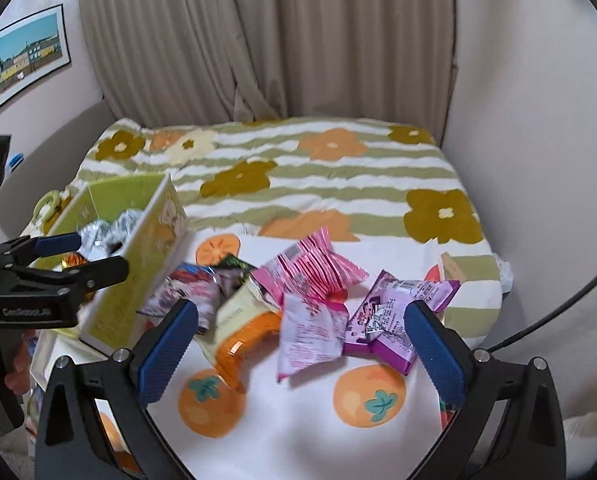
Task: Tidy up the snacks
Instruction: 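Move both tools back to the snacks on the bed, then grasp the dark Sponge bag with the left tool while the right tool grasps the white-pink bag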
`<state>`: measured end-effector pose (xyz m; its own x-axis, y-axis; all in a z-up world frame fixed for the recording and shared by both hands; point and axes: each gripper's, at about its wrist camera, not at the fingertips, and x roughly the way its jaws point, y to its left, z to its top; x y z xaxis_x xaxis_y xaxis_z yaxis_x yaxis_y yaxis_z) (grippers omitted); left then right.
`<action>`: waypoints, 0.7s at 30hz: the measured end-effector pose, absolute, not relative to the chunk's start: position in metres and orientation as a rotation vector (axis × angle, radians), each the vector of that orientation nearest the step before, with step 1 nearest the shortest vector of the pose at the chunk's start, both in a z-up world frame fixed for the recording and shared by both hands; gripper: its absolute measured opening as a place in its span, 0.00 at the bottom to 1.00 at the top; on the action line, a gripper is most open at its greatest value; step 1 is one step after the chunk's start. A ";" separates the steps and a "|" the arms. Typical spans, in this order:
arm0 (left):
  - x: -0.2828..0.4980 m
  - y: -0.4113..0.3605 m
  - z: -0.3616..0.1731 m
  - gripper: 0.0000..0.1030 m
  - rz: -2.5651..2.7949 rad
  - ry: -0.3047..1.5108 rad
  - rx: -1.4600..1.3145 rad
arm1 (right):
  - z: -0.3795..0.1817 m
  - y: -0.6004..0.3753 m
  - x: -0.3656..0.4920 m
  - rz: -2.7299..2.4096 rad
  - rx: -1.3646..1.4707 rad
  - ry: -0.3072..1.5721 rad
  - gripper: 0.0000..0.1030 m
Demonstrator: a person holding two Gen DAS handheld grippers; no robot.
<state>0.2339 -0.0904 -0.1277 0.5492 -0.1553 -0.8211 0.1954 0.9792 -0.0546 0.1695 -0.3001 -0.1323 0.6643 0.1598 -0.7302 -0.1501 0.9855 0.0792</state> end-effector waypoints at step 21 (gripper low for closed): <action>0.309 -0.121 -0.253 0.89 0.056 1.219 0.114 | -0.246 -0.292 0.228 0.351 -0.087 0.970 1.00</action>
<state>0.3094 -0.1210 -0.2527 0.3437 0.1047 -0.9332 0.0181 0.9928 0.1180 0.2284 -0.2919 -0.2457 0.5139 0.2532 -0.8196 -0.3300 0.9403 0.0835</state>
